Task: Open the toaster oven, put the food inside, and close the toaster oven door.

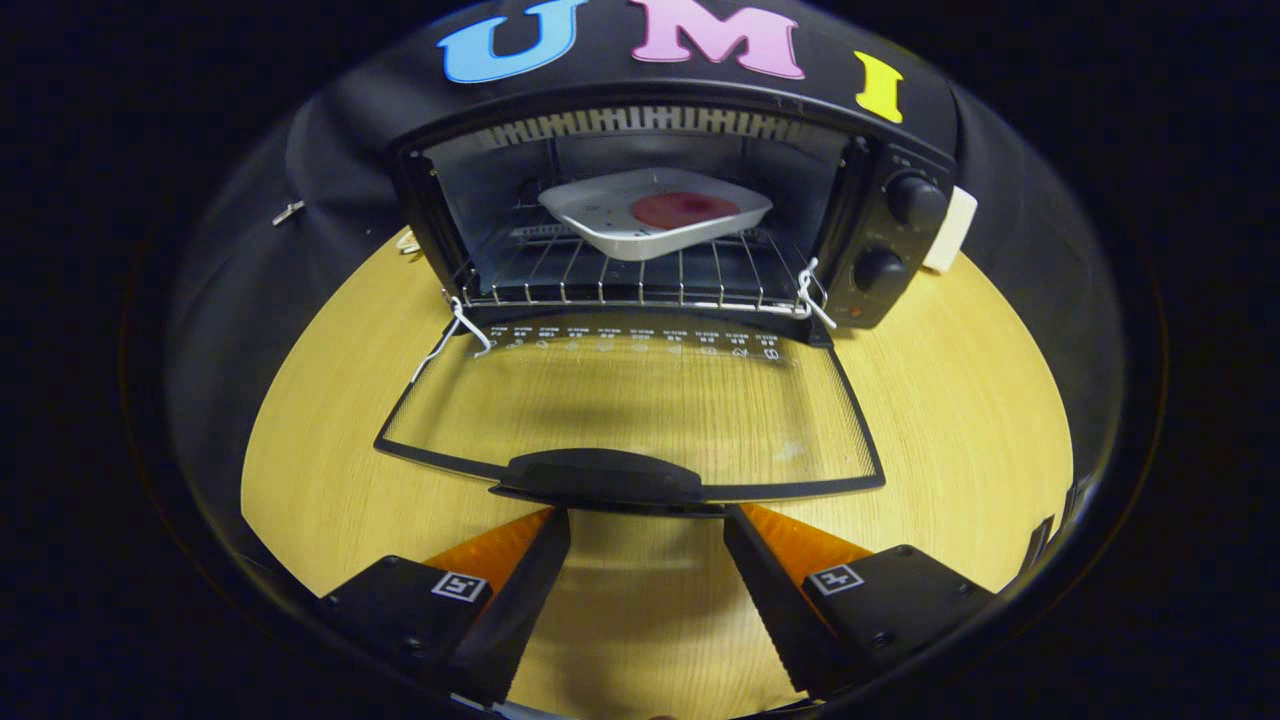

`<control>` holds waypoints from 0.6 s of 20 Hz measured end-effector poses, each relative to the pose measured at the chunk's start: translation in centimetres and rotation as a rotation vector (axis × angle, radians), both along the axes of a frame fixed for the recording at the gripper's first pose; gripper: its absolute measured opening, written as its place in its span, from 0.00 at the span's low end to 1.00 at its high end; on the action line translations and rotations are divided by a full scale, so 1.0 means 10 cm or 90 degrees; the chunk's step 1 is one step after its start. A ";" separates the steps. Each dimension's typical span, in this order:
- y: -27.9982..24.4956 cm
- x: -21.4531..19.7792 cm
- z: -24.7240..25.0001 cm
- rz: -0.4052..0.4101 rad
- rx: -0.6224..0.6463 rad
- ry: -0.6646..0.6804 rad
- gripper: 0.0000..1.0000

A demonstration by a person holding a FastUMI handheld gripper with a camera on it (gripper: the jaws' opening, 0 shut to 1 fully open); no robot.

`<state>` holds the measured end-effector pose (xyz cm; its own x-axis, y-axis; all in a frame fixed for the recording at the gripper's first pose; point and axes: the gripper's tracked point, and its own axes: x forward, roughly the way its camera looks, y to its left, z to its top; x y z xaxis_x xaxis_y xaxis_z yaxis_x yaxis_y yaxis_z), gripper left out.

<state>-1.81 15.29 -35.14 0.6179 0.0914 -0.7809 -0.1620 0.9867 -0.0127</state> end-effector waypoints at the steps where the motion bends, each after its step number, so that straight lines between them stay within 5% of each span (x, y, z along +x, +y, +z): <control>1: 0.02 0.01 0.08 0.025 -0.012 -0.023 1.00; 12: 0.06 0.05 0.81 0.085 0.023 -0.125 1.00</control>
<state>-1.31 15.91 -27.02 0.7377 0.2085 -0.6421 -0.2895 0.9569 -0.0218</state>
